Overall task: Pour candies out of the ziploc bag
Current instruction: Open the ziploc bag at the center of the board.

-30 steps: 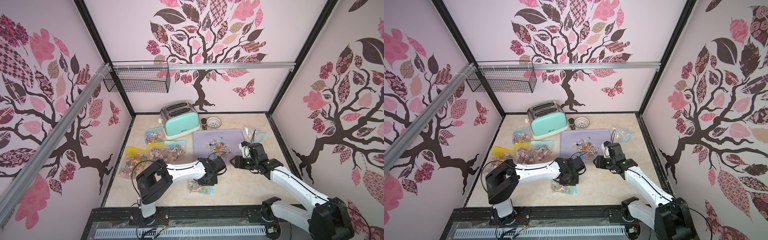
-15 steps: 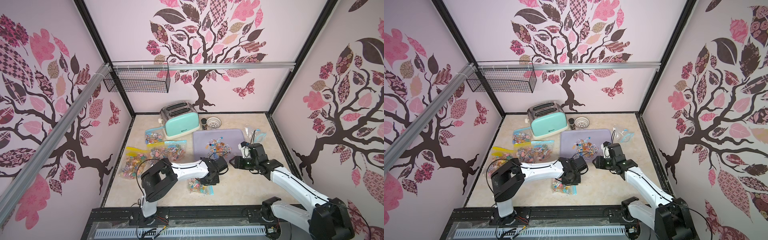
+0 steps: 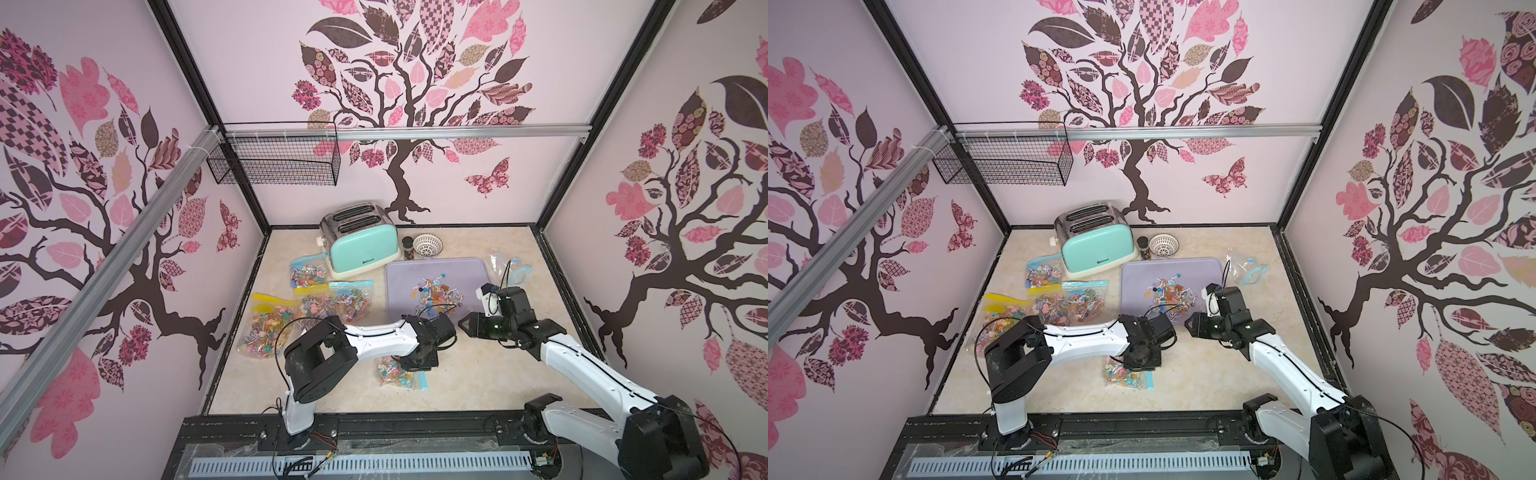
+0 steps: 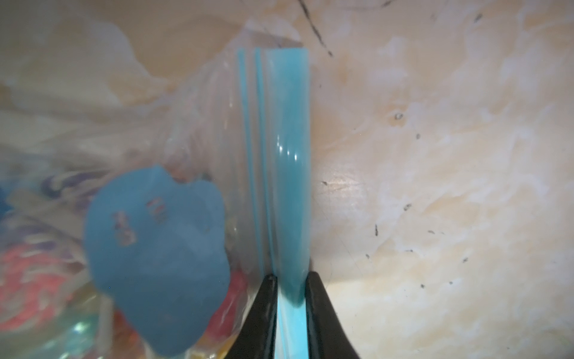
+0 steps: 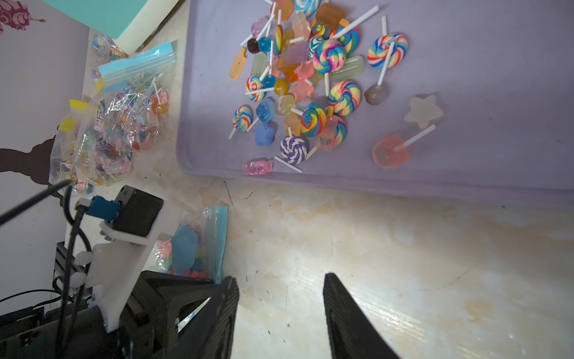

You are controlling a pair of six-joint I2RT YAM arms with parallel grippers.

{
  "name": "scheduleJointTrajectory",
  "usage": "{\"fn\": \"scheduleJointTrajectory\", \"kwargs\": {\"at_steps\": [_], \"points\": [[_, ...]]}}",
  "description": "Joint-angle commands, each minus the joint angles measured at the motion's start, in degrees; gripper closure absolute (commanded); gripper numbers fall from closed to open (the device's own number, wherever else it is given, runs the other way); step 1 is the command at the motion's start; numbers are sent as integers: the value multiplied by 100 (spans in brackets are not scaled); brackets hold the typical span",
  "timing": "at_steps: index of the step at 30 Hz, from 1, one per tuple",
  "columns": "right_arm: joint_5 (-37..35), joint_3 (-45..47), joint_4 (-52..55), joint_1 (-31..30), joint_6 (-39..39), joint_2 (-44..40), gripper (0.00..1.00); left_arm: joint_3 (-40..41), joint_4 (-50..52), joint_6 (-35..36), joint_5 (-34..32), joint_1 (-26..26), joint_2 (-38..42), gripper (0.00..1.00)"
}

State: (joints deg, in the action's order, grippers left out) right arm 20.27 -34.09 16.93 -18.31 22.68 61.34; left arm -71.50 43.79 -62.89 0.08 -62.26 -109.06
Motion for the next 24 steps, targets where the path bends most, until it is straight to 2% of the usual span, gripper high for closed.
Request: {"fn": "scheduleJointTrajectory", "kwargs": {"at_steps": [1, 6, 11, 17, 24], "points": [[47, 29, -2, 11, -70, -87, 52, -31, 72, -12, -45, -32, -199, 84], [56, 40, -4, 16, -79, -78, 53, -48, 86, -5, -90, -47, -143, 90], [153, 59, -36, 11, -105, -11, 55, 3, 78, -10, -157, -75, 26, 100], [868, 91, -224, -42, -117, 346, 55, 300, -183, 5, -242, -111, 447, 100], [1421, 382, -1166, -1054, 299, 1098, 53, 1220, -1214, 27, -129, -123, 1233, 100]]}}
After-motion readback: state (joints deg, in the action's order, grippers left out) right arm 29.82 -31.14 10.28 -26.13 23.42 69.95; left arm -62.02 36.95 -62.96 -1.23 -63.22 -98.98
